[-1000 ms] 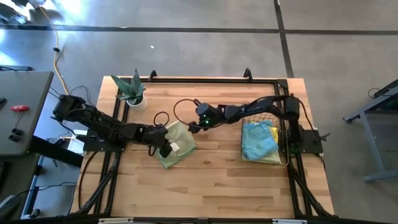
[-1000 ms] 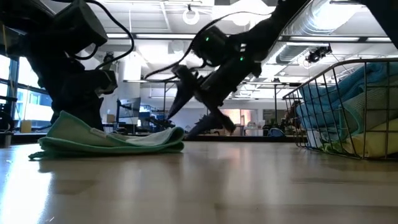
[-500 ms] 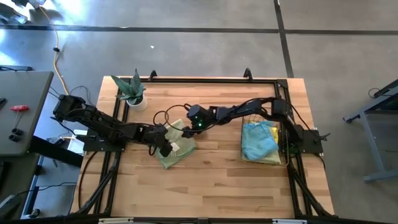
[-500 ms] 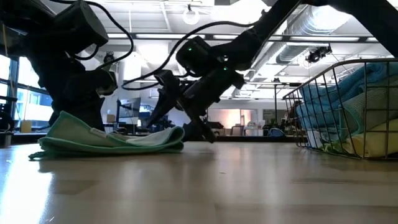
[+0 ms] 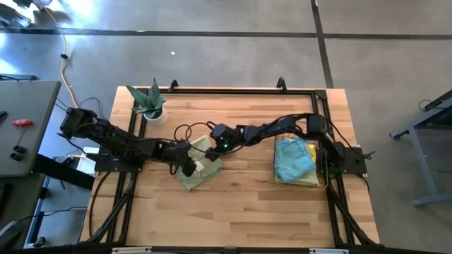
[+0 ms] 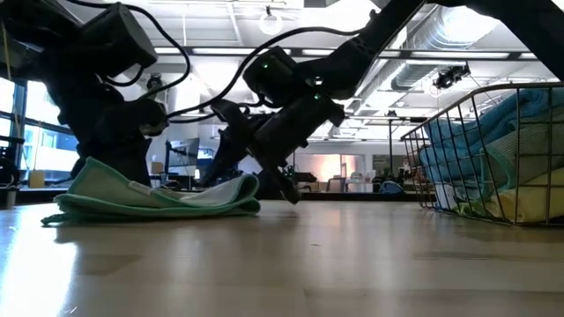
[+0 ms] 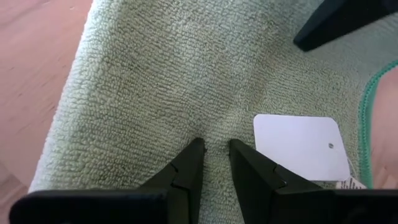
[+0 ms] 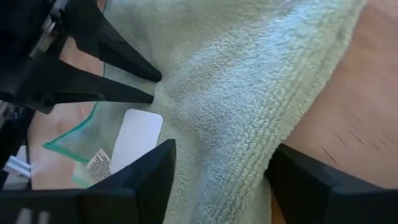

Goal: Fold microfiber towels
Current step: Stack the folded green microfiber cloth into wire basket

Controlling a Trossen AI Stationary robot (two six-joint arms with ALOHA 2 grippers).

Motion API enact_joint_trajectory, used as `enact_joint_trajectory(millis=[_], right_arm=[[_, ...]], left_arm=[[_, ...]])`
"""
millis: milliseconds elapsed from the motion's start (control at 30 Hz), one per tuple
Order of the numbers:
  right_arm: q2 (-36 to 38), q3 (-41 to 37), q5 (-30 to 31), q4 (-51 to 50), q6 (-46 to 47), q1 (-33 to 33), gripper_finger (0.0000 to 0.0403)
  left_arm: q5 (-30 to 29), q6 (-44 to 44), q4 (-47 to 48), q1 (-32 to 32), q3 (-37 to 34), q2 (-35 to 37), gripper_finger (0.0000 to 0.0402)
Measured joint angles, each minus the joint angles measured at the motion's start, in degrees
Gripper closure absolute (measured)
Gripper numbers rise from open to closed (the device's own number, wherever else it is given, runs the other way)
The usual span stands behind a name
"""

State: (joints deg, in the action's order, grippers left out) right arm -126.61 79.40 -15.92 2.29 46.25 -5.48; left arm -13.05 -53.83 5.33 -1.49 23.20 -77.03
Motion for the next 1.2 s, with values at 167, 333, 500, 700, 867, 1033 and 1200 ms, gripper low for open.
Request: enact_joint_trajectory(millis=[167,333,500,700,867,1033,1200], right_arm=[[-0.2,-0.1,1.5,0.8,0.0,0.5,0.0219],[-0.2,-0.2,2.5,0.5,1.0,0.4,0.0287],[-0.3,-0.2,4.7,0.0,2.0,0.4,0.0385],[0.3,-0.2,4.6,-1.1,2.6,-0.2,0.0397],[3.2,1.6,5.4,-10.5,-2.7,-1.2,0.0400],[6.3,4.9,12.1,-27.1,-10.4,-1.7,0.0401],[8.2,10.5,20.9,-45.7,-18.3,-1.4,0.0402]], left_arm=[[0.3,0.8,-1.1,0.6,-0.1,-0.1,0.0328],[1.0,0.4,-2.1,0.7,-0.1,-0.1,0.0328],[2.8,1.3,-2.1,0.7,0.8,0.3,0.0328],[5.5,3.6,-2.1,0.7,3.7,2.3,0.0328],[6.1,7.4,-2.1,0.7,7.2,6.7,0.0328],[4.9,11.7,-0.6,0.7,10.1,12.9,0.0328],[1.9,14.7,0.3,0.7,11.3,19.0,0.0328]])
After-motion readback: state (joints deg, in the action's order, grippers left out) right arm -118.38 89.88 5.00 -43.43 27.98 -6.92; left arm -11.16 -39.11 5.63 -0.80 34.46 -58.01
